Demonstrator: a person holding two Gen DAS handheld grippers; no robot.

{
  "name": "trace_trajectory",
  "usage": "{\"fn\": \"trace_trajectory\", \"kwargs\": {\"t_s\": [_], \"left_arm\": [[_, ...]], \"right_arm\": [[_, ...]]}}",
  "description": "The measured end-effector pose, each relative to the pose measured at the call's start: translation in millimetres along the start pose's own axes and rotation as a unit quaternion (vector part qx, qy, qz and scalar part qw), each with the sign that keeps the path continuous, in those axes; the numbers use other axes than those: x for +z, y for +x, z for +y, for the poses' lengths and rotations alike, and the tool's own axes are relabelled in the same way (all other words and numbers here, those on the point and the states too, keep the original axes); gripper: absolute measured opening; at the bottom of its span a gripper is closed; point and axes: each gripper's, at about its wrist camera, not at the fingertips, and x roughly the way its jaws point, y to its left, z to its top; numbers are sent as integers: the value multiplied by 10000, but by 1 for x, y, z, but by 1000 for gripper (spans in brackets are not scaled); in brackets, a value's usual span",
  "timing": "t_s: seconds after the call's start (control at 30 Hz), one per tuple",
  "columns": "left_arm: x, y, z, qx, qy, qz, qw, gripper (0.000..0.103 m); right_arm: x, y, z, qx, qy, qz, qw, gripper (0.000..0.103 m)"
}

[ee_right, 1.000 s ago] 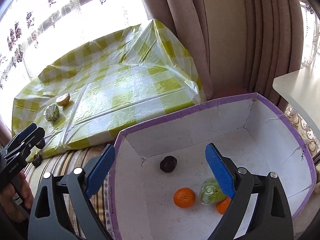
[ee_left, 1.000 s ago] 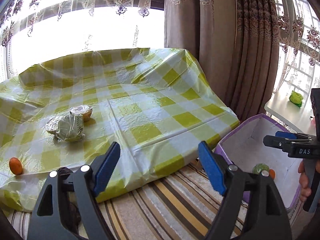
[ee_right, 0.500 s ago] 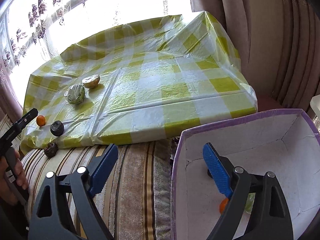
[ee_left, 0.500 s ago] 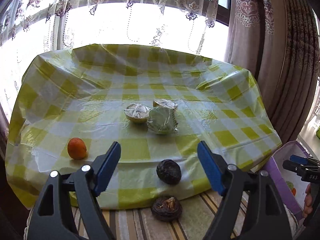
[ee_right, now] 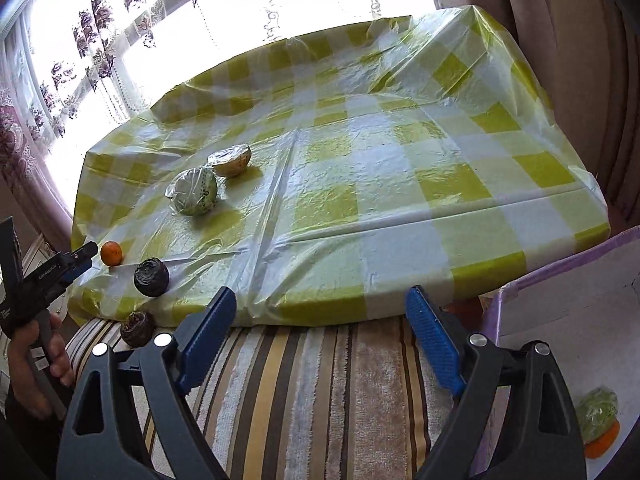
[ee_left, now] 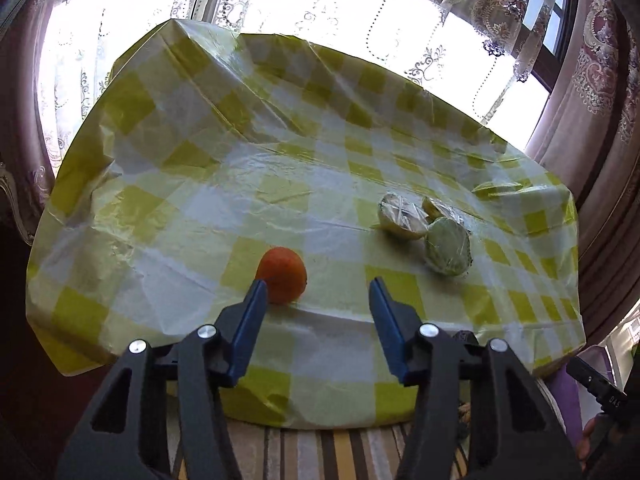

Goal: Organize fruits
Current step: 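Return to the table and grasp a small orange with the left tool, then grasp the second plastic-wrapped cabbage with the right tool and lift it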

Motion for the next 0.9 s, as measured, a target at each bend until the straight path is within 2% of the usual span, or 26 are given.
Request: {"fn": "trace_trajectory", "kwargs": {"t_s": [0.13, 0.23, 0.4, 0.57, 0.67, 0.9], "left_arm": [[4, 8, 7, 54, -69, 67, 9999, 50], [8, 15, 8, 107, -58, 129, 9998, 44], [11, 29, 7, 230, 27, 267, 9994, 43], [11, 35, 6, 381, 144, 243, 9989, 42], [8, 38, 5, 506, 219, 222, 9982, 34], [2, 37, -2, 672, 450, 56, 9967, 33]], "right_arm": [[9, 16, 12, 51, -99, 15, 9999, 84], [18, 29, 21, 99, -180, 62, 9998, 84], [35, 54, 40, 235, -335, 99, 9991, 84], [51, 80, 67, 308, -567, 118, 9978, 84], [58, 95, 84, 329, -735, 137, 9967, 84], [69, 122, 119, 233, -1097, 235, 9934, 84]]}}
